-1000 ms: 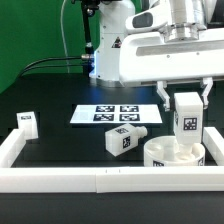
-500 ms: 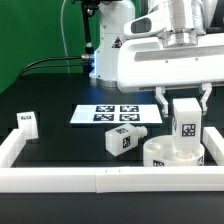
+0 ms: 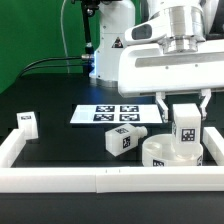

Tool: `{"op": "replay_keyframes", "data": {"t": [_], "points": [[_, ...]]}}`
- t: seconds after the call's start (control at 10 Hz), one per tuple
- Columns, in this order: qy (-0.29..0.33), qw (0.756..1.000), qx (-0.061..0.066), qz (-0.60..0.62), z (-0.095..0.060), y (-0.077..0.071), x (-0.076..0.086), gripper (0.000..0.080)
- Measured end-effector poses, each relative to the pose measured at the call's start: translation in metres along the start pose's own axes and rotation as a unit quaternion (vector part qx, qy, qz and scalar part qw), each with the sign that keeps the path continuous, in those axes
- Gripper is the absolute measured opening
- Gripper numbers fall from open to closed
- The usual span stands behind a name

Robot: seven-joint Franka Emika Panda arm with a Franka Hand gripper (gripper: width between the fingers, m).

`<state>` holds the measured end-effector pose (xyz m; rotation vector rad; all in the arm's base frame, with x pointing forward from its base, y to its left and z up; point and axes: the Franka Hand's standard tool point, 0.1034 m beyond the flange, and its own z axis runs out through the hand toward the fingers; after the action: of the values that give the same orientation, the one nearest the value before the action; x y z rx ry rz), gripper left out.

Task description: Assemble stool

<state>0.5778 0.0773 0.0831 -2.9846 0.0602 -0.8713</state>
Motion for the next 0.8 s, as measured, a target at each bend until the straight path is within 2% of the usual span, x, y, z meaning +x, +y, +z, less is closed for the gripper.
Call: {"op": "replay_keyframes", "data": {"t": [0.4,0.5,0.6,0.7,0.8], "points": [[-0.007,1.0,0.001,0.0,0.001,-0.0007,-0.0018,0.0336],[-0.009,1.0,0.001,0.0,0.0014,-0.0007,-0.0027,0.0397],[-0.009,1.0,0.001,0.0,0.0014,-0.0007,-0.0028,0.0567],[-0.009,1.0,0.001,0.0,0.0015,-0.0007,-0.0029,0.0567],[-0.013,1.0,0.001,0.0,0.0019,-0.0008,-0.004,0.0634]]}}
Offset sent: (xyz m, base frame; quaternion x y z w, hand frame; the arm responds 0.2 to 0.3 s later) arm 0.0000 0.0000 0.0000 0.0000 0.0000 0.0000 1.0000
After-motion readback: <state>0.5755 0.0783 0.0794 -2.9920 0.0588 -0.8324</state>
